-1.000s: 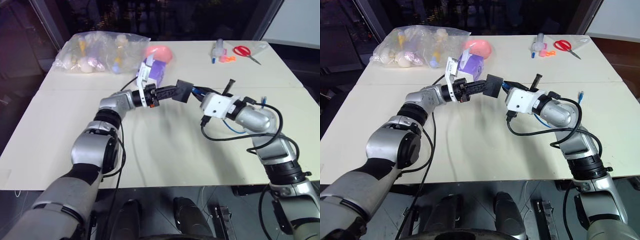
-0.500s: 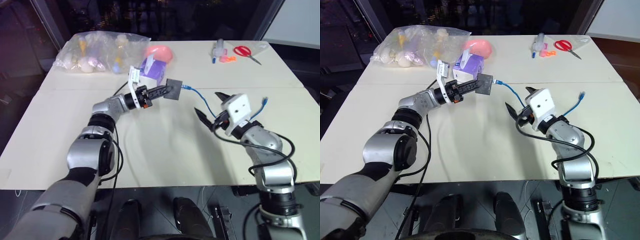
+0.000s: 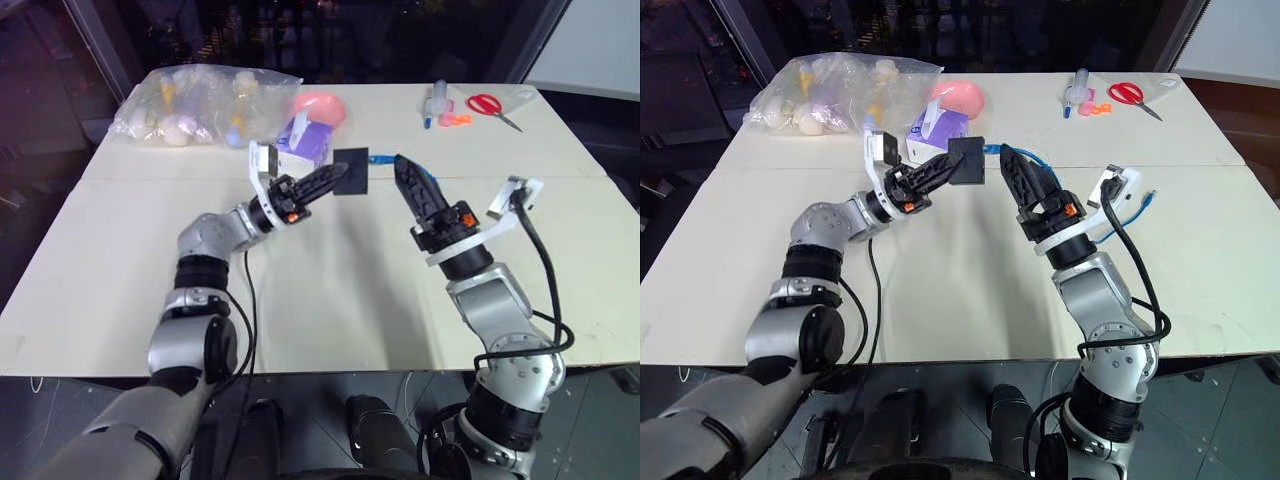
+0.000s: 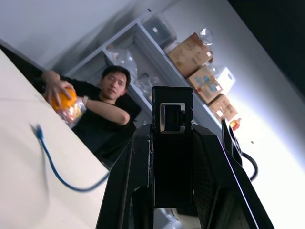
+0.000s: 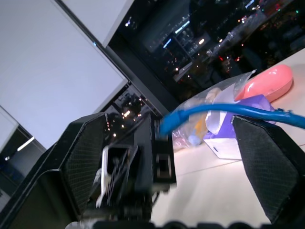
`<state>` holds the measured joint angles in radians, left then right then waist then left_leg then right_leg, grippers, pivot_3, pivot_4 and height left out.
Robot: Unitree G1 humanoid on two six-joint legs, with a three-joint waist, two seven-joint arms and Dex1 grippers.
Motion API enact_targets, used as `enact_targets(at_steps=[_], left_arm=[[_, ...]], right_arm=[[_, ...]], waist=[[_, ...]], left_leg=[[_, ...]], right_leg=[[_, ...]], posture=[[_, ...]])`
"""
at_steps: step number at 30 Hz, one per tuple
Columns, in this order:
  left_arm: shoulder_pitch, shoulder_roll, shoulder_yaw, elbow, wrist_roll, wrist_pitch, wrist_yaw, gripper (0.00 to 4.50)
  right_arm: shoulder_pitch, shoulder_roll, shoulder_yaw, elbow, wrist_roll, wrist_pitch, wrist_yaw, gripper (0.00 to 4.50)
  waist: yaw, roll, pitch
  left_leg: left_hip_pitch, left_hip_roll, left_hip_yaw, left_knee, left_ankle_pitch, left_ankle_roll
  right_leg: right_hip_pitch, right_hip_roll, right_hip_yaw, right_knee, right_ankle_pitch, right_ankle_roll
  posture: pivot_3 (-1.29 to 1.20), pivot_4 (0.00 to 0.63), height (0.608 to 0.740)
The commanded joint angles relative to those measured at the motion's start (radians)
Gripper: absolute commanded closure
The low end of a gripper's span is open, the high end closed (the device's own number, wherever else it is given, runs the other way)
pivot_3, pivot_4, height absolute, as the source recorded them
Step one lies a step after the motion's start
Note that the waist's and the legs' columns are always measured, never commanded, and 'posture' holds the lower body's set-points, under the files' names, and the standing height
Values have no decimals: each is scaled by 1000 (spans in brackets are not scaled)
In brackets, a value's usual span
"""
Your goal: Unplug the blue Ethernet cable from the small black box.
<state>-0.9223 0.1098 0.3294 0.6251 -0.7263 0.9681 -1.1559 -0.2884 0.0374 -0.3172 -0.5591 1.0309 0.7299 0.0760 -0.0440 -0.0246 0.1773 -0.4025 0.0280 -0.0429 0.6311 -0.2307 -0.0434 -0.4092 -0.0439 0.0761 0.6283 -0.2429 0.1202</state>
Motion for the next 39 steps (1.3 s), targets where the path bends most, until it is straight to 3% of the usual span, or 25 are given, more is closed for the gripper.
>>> enact_targets(at_steps=[1,16,19,26,34,39], left_arm=[[-5,-8,7,-83,-58,23,36,4010],[35,-21,-18,-149,-128,50,95,4010],[39,-19,-27,-155,-126,49,90,4010],[40,-13,-46,-148,-119,34,88,4010],[19,4,-33,-99,-100,-25,101,4010],[-21,74,1,-18,-78,-95,101,4010]], right_arm=[[-29,-18,38,-2,27,-29,-1,148],[-41,-34,88,69,71,-112,7,148],[-46,-31,94,84,76,-128,11,987],[-58,-35,116,119,74,-141,19,4472],[-64,-39,98,141,95,-160,-13,4472],[-68,-111,-28,175,108,-218,-48,4472]], waist=[[0,0,0],[0,0,0],[0,0,0],[0,0,0],[0,0,0],[1,0,0]], left_leg=[[0,0,0,0,0,0],[0,0,0,0,0,0],[0,0,0,0,0,0],[0,0,0,-1,0,0],[-1,0,0,-1,0,0],[-3,0,0,-1,0,0]], right_leg=[[0,0,0,0,0,0],[0,0,0,-1,0,0],[0,0,0,-2,0,0],[0,0,0,-2,0,0],[0,0,0,-4,-1,-1],[-1,0,0,-6,-1,-1]], posture=[[0,150,740],[0,150,740],[0,150,740],[0,150,740],[0,150,740],[0,150,740]])
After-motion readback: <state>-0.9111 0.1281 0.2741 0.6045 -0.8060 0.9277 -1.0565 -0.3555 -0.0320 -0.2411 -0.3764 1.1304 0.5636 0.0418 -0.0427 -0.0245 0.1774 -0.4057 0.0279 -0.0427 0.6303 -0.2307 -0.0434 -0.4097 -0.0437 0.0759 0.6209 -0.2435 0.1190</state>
